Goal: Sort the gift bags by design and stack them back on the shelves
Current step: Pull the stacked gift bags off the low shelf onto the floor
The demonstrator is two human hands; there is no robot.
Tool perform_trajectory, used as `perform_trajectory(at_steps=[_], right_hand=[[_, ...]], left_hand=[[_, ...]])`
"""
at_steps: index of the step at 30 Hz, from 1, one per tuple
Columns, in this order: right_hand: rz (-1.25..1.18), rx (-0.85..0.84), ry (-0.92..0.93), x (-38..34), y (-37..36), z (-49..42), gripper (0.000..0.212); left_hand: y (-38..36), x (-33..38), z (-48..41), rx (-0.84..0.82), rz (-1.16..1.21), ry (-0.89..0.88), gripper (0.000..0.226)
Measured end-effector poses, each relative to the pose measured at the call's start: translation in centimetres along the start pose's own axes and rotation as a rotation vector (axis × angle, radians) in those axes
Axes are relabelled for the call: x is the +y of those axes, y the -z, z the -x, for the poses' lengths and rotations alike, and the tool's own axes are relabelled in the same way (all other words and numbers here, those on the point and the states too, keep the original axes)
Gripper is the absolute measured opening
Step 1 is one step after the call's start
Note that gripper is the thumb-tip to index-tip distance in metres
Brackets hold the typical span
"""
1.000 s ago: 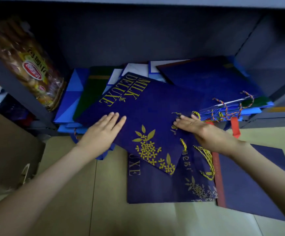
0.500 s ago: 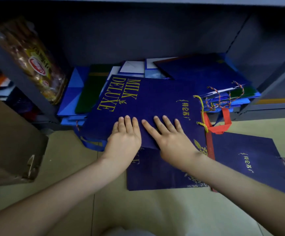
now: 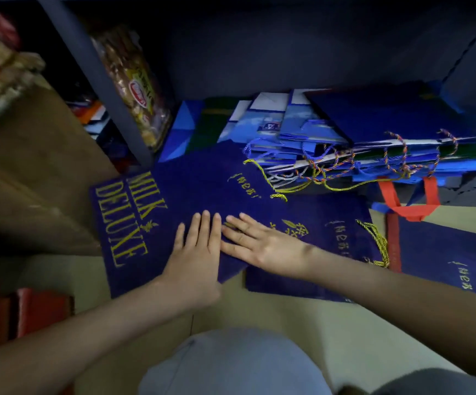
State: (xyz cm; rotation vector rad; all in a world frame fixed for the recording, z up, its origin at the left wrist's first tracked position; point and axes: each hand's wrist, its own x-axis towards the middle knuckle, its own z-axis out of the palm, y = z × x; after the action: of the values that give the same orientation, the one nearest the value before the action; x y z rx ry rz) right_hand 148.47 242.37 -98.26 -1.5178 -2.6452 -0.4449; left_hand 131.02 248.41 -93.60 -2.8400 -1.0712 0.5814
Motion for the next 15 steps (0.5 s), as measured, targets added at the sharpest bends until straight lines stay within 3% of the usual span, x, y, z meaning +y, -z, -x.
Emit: perform_trajectory(at_steps=[4, 7, 9, 12, 15], right_hand=[[0.031, -0.309, 0.180, -2.1, -3.5, -1.1, 0.048], [-0.037, -0.426, 0.141, -3.5, -4.9, -1.6, 0.060], [-0.108, -0.497, 0.100, -3.7, -6.4, -1.0, 0.059], [-0.189, -0.541, 0.049, -4.1, -8.0, -0.4, 0.076], [-0.133, -0.617, 0.044, -4.7, -9.1, -0.2, 0.087]], left_hand=[[-6.0, 0.7, -0.2, -0.131, 0.039, 0.108, 0.091], [-9.5, 0.6, -1.1, -0.167, 0.082, 0.151, 0.070], [-11.5, 0.3, -1.6, -0.190, 0.078, 0.150, 0.066], [-13.2, 0.3, -1.6, -0.249, 0.025, 0.131, 0.068], [-14.2, -0.1, -1.4, -0.271, -0.013, 0.049, 0.071]])
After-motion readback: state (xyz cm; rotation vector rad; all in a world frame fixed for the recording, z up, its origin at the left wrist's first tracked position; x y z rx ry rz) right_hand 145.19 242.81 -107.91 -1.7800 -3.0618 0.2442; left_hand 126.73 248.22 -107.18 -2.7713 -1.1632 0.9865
